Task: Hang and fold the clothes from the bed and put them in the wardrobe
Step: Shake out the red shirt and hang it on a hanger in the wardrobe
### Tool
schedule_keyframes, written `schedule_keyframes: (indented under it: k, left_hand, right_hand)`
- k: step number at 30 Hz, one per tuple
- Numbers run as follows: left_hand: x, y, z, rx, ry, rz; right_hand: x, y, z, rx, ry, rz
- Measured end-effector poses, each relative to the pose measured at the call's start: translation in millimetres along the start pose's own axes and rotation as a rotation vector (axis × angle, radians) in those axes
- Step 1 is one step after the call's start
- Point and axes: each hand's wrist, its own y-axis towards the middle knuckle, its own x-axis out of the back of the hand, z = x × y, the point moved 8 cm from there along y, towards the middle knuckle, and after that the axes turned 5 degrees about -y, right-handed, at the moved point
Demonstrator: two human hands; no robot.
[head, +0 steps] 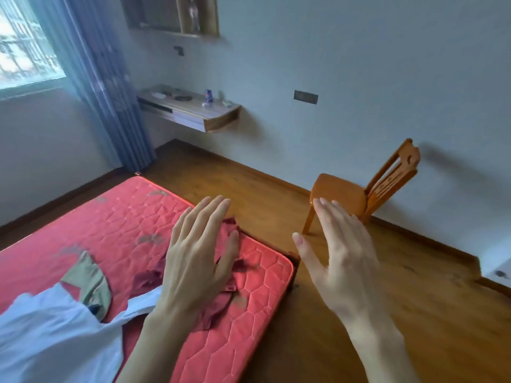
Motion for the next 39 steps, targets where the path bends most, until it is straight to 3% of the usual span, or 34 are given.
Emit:
schedule_keyframes:
  k: [10, 18, 28, 39]
  left_hand:
    - [70, -44, 128, 0.29, 0.221, -0.128]
    - [88, -60, 200, 0.485, 0.343, -0.204]
    - [24, -80, 278, 0.589, 0.345, -0.156]
    - [-93, -151, 366, 0.716, 0.112, -0.075]
  right_hand:
    - [-109, 51, 112, 0.238, 0.231, 0.18]
    - [-192, 91, 174, 0.416, 0.398, 0.281]
    - [-312, 103, 189, 0.499, 0.477, 0.431]
    - [-440, 62, 147, 0.325, 0.339, 0.602]
